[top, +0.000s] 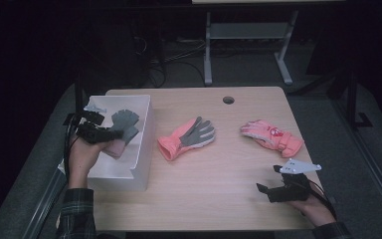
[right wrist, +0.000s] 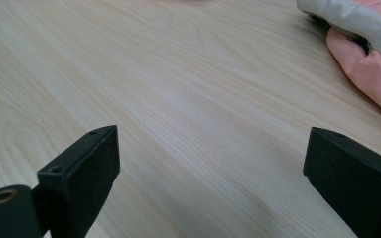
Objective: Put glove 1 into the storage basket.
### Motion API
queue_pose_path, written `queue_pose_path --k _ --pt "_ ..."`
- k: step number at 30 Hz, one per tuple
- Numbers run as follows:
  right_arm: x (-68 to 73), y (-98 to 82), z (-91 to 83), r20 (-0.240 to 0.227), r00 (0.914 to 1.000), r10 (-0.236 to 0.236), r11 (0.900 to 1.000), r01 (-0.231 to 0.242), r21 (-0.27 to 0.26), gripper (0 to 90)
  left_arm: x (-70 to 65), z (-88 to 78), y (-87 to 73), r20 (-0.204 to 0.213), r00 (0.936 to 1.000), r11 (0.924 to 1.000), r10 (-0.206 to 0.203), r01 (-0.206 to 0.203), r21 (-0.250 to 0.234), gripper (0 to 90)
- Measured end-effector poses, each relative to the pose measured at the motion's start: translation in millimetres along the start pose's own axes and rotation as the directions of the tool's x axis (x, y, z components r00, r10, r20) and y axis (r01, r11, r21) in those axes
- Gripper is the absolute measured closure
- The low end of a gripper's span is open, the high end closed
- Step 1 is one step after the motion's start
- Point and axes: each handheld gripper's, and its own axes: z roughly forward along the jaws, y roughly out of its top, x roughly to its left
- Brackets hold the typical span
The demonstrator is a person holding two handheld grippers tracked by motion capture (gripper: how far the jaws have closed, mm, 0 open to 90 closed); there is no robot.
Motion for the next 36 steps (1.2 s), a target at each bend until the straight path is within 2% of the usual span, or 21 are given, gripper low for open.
queue_pose_path --k 7,11,14,16,20,24,27,29,30,33,36 --pt "0.6 -0.7 -0.2 0.004 1.0000 0.002 1.000 -0.002 0.000 7.2 14.8 14.5 -8.6 -0.013 0.9991 0.9989 -0.041 0.041 0.025 64.0" --pt "0.5 -0.7 -0.1 0.004 1.0000 0.000 1.000 0.000 0.000 7.2 21.3 19.1 -13.1 -0.026 0.9985 0.9977 -0.047 0.048 0.047 63.9" --pt "0.2 -0.7 0.2 0.003 1.0000 -0.001 1.000 0.001 0.001 7.2 24.0 23.3 -16.1 -0.028 0.9978 0.9968 -0.060 0.061 0.051 63.8" --pt "0.4 -0.7 0.1 0.002 1.0000 0.000 1.000 0.000 0.000 7.2 23.7 27.0 -17.0 -0.026 0.9984 0.9964 -0.051 0.052 0.067 63.7" --pt "0.6 -0.9 -0.3 0.002 1.0000 0.001 1.000 -0.001 0.000 7.2 25.5 33.8 -20.4 -0.033 0.9977 0.9941 -0.059 0.062 0.090 63.5" --pt "0.4 -1.1 -0.2 0.000 1.0000 0.006 1.000 -0.006 0.002 7.2 27.2 40.5 -23.8 -0.032 0.9965 0.9898 -0.077 0.080 0.118 63.1" --pt "0.4 -1.1 -0.3 0.000 1.0000 0.006 1.000 -0.006 0.002 7.2 28.1 47.4 -26.0 -0.046 0.9963 0.9831 -0.072 0.079 0.165 61.8" --pt "0.3 -1.2 -0.6 0.001 1.0000 0.006 1.000 -0.006 0.002 7.2 29.7 51.3 -28.0 -0.032 0.9955 0.9795 -0.088 0.093 0.179 59.6" --pt "0.0 -1.4 -0.6 0.001 1.0000 0.004 1.000 -0.004 -0.001 7.2 30.1 51.7 -27.9 -0.032 0.9964 0.9785 -0.079 0.083 0.189 58.0" --pt "-0.4 -1.6 -1.1 0.000 1.0000 0.003 1.000 -0.003 0.001 7.2 29.0 53.1 -27.7 -0.036 0.9951 0.9786 -0.092 0.097 0.181 51.0" --pt "-0.4 -1.8 -1.2 0.001 1.0000 0.005 1.000 -0.005 0.000 7.2 27.7 54.1 -27.3 -0.053 0.9952 0.9799 -0.083 0.091 0.178 43.7"
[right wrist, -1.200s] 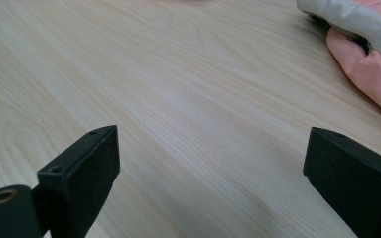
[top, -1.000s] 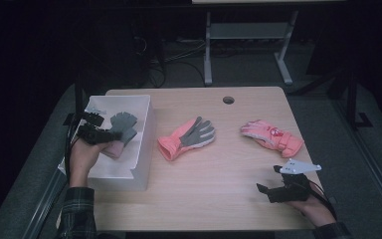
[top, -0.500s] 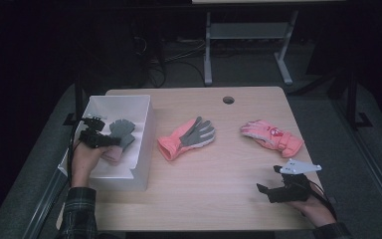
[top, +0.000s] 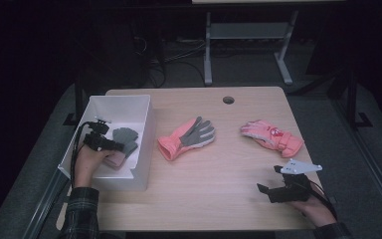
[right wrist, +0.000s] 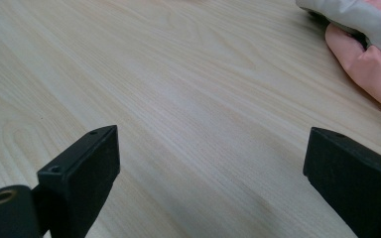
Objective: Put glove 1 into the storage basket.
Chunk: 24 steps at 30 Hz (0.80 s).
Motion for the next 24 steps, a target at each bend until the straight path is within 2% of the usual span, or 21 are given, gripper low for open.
queue_pose_path --k 5,7,11,13,17,22,24 --pt "0.3 -0.2 -0.4 0.000 1.0000 -0.001 1.000 0.001 0.002 7.2 -3.6 -4.8 2.2 -0.023 0.9997 0.9996 -0.011 0.011 -0.027 31.5" --pt "0.2 -0.2 -0.6 0.000 1.0000 0.001 1.000 -0.001 0.002 7.2 -5.3 -9.0 2.8 -0.020 0.9998 0.9989 -0.006 0.006 -0.047 27.3" --pt "0.2 -0.3 -0.1 -0.001 1.0000 -0.001 1.000 0.001 0.002 7.2 -8.8 -16.2 5.2 -0.013 0.9999 0.9984 -0.001 0.001 -0.057 20.6" --pt "0.3 -0.2 -0.1 -0.002 1.0000 -0.002 1.000 0.002 0.001 7.2 -10.0 -20.5 6.4 -0.016 0.9998 0.9981 0.008 -0.009 -0.061 18.5" --pt "0.3 -0.2 -0.1 -0.002 1.0000 -0.003 1.000 0.003 0.002 7.2 -11.6 -30.9 7.2 0.001 0.9999 0.9946 0.011 -0.011 -0.103 18.3" --pt "0.6 -0.2 0.2 -0.001 1.0000 -0.003 1.000 0.003 0.004 7.2 -15.5 -44.0 9.3 0.001 0.9995 0.9902 0.031 -0.031 -0.136 17.3" --pt "0.7 0.0 0.1 -0.002 1.0000 -0.003 1.000 0.003 0.004 7.2 -17.5 -48.4 10.2 0.015 0.9991 0.9878 0.040 -0.038 -0.151 17.3"
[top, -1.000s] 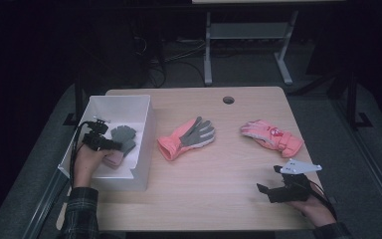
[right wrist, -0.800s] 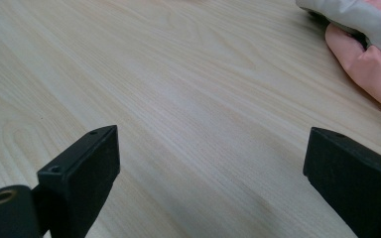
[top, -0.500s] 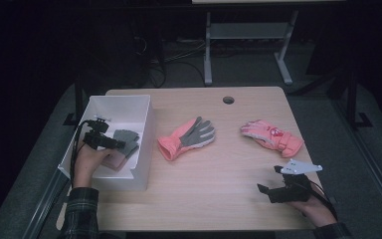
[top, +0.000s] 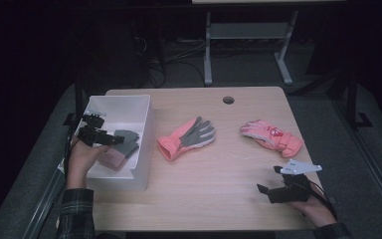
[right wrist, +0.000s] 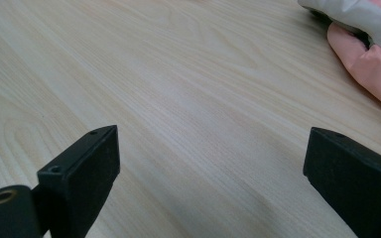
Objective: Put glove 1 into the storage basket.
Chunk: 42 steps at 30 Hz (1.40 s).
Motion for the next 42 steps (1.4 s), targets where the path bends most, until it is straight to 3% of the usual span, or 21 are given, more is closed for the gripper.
queue_pose_path --k 5,13,27,36,38,42 --pt "0.0 0.1 0.1 0.001 1.0000 0.000 1.000 0.000 0.000 7.2 -8.5 -10.0 5.2 0.022 0.9997 0.9993 0.015 -0.014 -0.035 17.3" --pt "0.1 0.1 0.0 0.000 1.0000 -0.002 1.000 0.002 0.003 7.3 -32.2 -23.8 17.2 0.080 0.9936 0.9936 0.079 -0.072 -0.087 17.4" --pt "0.6 0.6 0.2 0.000 1.0000 -0.008 1.000 0.008 0.002 7.3 -80.7 -32.5 35.3 0.205 0.9652 0.9775 0.162 -0.129 -0.166 17.4" --pt "1.8 1.0 0.6 -0.005 0.9999 -0.010 1.000 0.010 0.004 7.3 -117.5 -30.8 44.7 0.240 0.9453 0.9671 0.221 -0.180 -0.180 20.9" --pt "1.7 1.1 0.7 -0.006 0.9999 -0.010 1.000 0.010 0.003 7.2 -125.9 -28.5 46.3 0.252 0.9379 0.9629 0.238 -0.194 -0.188 22.5" --pt "2.0 1.0 0.6 -0.007 0.9999 -0.012 1.000 0.012 0.006 7.3 -142.5 -20.5 49.3 0.256 0.9331 0.9602 0.252 -0.209 -0.186 26.0"
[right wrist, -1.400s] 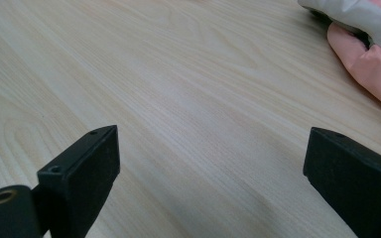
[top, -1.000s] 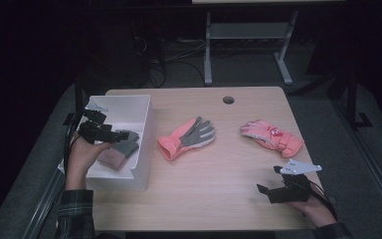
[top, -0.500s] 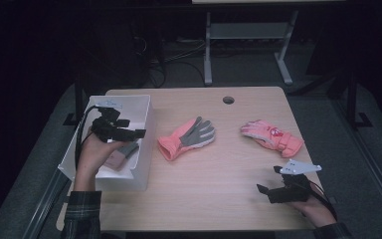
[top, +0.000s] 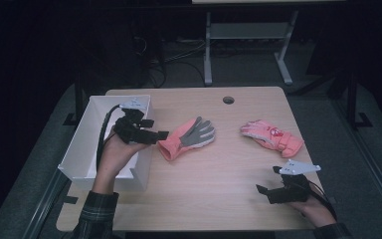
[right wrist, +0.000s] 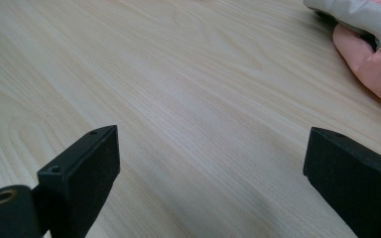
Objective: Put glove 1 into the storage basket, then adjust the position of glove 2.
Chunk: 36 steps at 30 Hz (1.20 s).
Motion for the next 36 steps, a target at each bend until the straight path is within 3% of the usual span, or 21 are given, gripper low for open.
queue_pose_path --k 6,10,17,24,28,34,36 --pt "1.1 0.4 -0.1 -0.004 1.0000 0.000 1.000 0.000 -0.001 7.3 -16.8 16.6 6.6 0.006 0.9999 0.9998 0.016 -0.016 0.011 40.7" --pt "1.4 0.6 0.2 -0.008 1.0000 -0.004 1.000 0.004 -0.001 7.3 -27.5 32.0 9.0 0.023 0.9992 0.9984 0.032 -0.033 0.045 53.8" --pt "3.1 0.8 -0.4 -0.015 0.9999 0.001 1.000 -0.001 -0.003 7.3 -45.8 61.9 16.0 0.018 0.9969 0.9942 0.076 -0.077 0.075 88.0" --pt "4.2 1.4 -0.5 -0.029 0.9996 -0.001 1.000 0.000 -0.009 7.2 -43.8 95.0 20.9 -0.022 0.9962 0.9911 0.084 -0.081 0.106 89.7" --pt "4.2 1.3 -0.3 -0.034 0.9994 -0.004 1.000 0.004 -0.012 7.2 -31.9 114.0 19.5 -0.070 0.9934 0.9875 0.091 -0.081 0.135 89.7" --pt "4.0 1.3 -0.1 -0.036 0.9994 0.001 1.000 -0.002 -0.012 7.2 -11.7 134.9 14.9 -0.132 0.9893 0.9882 0.062 -0.042 0.147 89.8" --pt "3.2 1.0 0.1 -0.036 0.9993 -0.004 1.000 0.004 -0.013 7.2 -5.4 139.8 13.1 -0.142 0.9880 0.9852 0.062 -0.038 0.167 89.8"
